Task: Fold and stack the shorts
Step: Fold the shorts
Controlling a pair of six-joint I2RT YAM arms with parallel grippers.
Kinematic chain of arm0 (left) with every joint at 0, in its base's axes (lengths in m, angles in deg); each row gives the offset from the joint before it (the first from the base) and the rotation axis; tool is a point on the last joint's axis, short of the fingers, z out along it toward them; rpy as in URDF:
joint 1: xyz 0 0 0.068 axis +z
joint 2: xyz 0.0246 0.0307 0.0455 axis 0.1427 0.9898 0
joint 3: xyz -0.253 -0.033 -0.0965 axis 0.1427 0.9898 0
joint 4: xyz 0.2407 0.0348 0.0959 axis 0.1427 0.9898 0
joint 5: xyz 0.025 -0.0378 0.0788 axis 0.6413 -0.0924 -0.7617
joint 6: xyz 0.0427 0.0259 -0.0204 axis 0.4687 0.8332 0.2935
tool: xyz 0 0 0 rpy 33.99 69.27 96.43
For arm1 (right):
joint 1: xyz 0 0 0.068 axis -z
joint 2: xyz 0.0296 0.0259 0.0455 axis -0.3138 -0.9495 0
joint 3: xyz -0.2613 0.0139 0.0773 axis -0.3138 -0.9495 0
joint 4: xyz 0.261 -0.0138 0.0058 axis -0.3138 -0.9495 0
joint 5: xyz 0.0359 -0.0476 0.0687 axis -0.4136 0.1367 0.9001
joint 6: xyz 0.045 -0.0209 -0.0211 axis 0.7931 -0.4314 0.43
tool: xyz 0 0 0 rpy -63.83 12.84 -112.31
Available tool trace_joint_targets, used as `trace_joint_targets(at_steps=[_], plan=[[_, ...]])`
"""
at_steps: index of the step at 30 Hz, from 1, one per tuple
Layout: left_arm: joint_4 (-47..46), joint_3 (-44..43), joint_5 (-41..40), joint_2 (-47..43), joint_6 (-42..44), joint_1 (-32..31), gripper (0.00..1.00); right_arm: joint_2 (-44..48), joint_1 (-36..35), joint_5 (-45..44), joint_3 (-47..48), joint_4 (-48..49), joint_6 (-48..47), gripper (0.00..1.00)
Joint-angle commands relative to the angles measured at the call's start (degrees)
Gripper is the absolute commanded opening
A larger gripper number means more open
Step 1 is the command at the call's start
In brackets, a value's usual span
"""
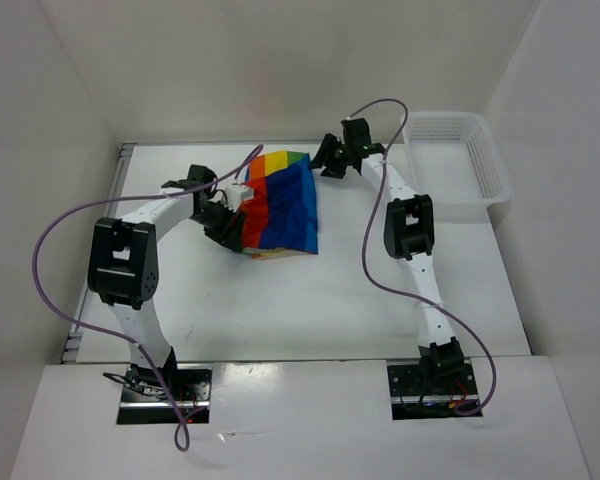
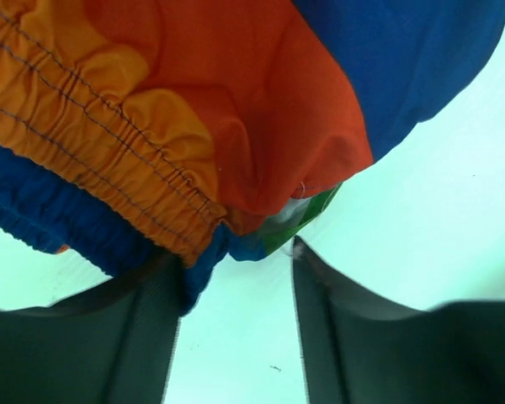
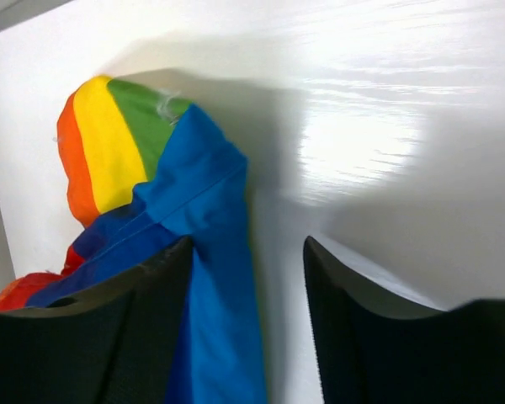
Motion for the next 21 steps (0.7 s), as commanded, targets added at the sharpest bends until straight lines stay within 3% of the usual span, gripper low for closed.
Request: trace_joint_targets(at_steps=[1, 7, 11, 14, 15, 18, 21], plan=[[2.38, -3.85, 0.14, -0.18, -1.83, 0.52, 0.62, -0.20, 1.41, 0.76, 2.85, -0.15, -2.81, 0.63], [2.38, -9.48, -4.43, -6.95, -4.82, 1.05, 0.77, 7.09, 1.41, -3.54, 2.85, -4.02, -7.82, 0.63], [2.38, -14.74, -7.78, -9.33, -8.07, 1.83, 0.78, 13.50, -1.74, -7.14, -0.48, -5.60, -11.86, 0.57], [2.38, -16.77, -5.24, -9.33, -9.40, 2.37, 0.78, 19.56, -4.99, -11.09, -10.10, -4.48, -14.16, 0.33], [2.38, -18.00, -3.31, -8.37, -9.40, 2.37, 0.78, 23.67, -5.70, -12.67, -13.63, -3.16, -14.77, 0.20], [0.81, -19.76, 3.20, -4.86, -12.03, 1.58, 0.73, 33.59, -6.85, -12.69, -30.59, 5.16, -12.41, 0.00], [-1.22, -22.22, 4.97, 2.24, -14.92, 1.05, 0.57, 40.91, -8.33, -11.37, -43.53, 10.02, -10.03, 0.00]])
